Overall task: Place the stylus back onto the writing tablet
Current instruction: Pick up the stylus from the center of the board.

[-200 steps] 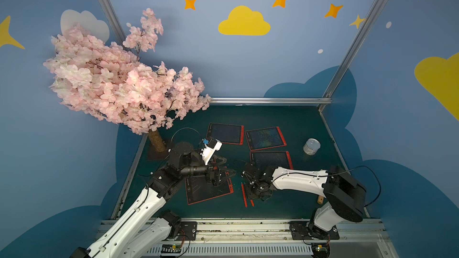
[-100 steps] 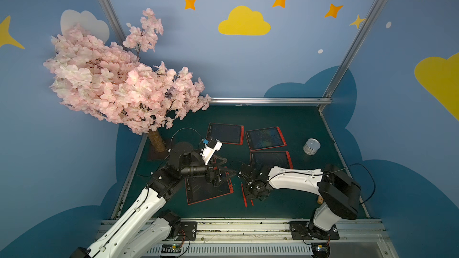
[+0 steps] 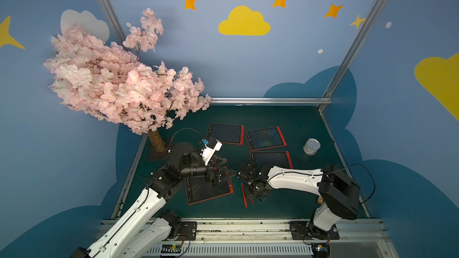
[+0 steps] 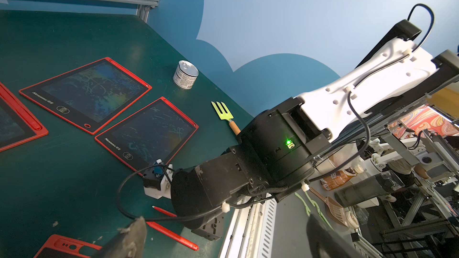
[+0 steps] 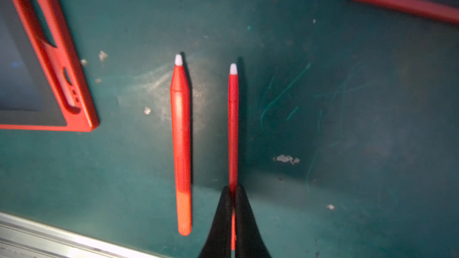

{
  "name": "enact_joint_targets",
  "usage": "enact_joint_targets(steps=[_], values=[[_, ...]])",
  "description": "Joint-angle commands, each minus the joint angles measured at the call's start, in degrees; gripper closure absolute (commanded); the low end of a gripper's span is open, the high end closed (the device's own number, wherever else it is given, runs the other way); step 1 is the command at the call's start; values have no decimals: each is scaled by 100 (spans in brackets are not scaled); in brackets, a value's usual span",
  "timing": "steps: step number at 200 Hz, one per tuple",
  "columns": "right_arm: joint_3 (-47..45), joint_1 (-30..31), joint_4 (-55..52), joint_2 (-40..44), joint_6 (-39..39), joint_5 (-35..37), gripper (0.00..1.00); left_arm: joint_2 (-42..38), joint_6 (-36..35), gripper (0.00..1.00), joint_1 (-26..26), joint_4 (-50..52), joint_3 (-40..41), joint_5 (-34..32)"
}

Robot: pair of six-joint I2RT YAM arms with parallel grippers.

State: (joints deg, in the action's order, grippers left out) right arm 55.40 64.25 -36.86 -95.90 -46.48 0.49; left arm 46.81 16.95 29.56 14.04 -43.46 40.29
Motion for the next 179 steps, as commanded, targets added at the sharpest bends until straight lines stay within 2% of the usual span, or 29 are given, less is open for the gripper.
enact_joint_targets(steps=[1,35,109,150,179], values=[[-23,61,-223,-183,-37,48,88,-51,16,1,-12,-95,40,80],[-29,65,-240,-201,-44,25,89,-58,6,1,-12,-77,31,72],[46,47,-318,-206,-36,69,99,-31,-55,1,-42,-17,-14,40],[-35,25,-220,-1,41,125,100,6,58,1,-64,-164,71,20],[-55,-18,-251,264,173,233,100,13,162,1,-65,-279,117,-382]])
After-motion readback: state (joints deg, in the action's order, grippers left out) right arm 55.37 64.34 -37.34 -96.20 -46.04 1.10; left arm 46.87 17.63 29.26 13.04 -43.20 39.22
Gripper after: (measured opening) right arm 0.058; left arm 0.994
